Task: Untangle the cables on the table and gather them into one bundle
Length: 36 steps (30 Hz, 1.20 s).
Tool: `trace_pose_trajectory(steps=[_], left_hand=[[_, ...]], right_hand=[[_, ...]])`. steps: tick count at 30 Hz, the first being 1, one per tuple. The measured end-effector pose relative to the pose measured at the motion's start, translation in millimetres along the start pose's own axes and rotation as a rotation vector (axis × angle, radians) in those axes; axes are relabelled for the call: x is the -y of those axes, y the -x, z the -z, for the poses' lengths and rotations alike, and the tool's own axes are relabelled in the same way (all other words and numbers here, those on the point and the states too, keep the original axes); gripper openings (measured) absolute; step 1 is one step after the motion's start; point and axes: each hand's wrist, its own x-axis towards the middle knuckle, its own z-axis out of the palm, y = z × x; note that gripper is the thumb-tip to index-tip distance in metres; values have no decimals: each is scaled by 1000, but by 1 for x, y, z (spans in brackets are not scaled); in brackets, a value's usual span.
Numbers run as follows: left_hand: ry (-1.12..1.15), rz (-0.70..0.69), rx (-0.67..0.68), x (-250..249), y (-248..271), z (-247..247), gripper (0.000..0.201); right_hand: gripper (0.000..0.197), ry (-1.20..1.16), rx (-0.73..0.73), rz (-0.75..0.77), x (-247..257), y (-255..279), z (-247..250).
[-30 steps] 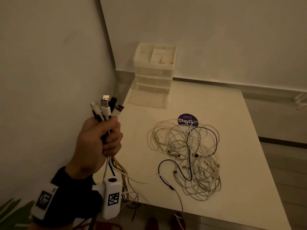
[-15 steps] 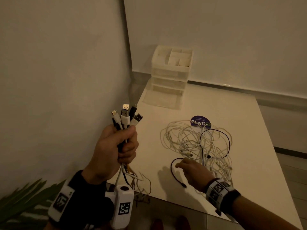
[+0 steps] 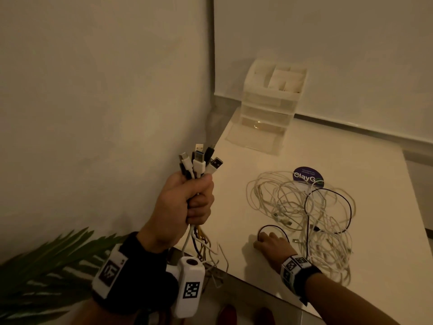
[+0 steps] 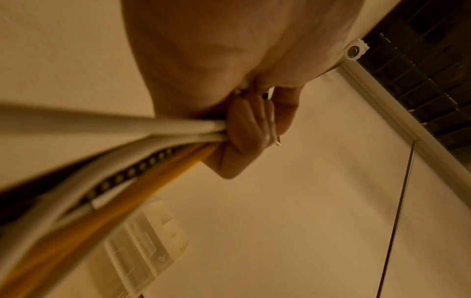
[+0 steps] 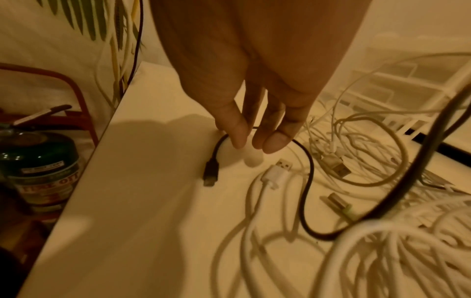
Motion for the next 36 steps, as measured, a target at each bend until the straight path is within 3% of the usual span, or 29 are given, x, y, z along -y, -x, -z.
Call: trace_pose_trajectory(steps=[11,14,18,21,23,25,29,33,36], left_hand=[[-32,16,-10,1,-12,-12,35],[-49,18,5,1,-16,-16,35],[-79,6,28,0,-21,-22,37],[-85,-2,15,0,-26,-26,37],[-98,-8,5,3,-31,-32,39],[-104,-15,14,5,-38,-40,40],[-122,-26,54,15,-58,-62,40],[-125,-65,81,24,-79,-90,34],[-134,-79,123,27,-89,-108,28]], right_hand=[[22,172,-161,85,-5,8,-24],[35,162,-165,136,-15,2,-32],[40,169,-374,242,-20,2,-23],[30,-189,-629,195,-17,7,4],[18,-578,-773,51,-16,16,35],[18,-927,-897,-61,-18,31,70],[12,-1347,-1236,-34,-19,76,144],[13,-1614,-1219,56,-21,116,188],[16,-1537,-1178,72,-19,134,196]])
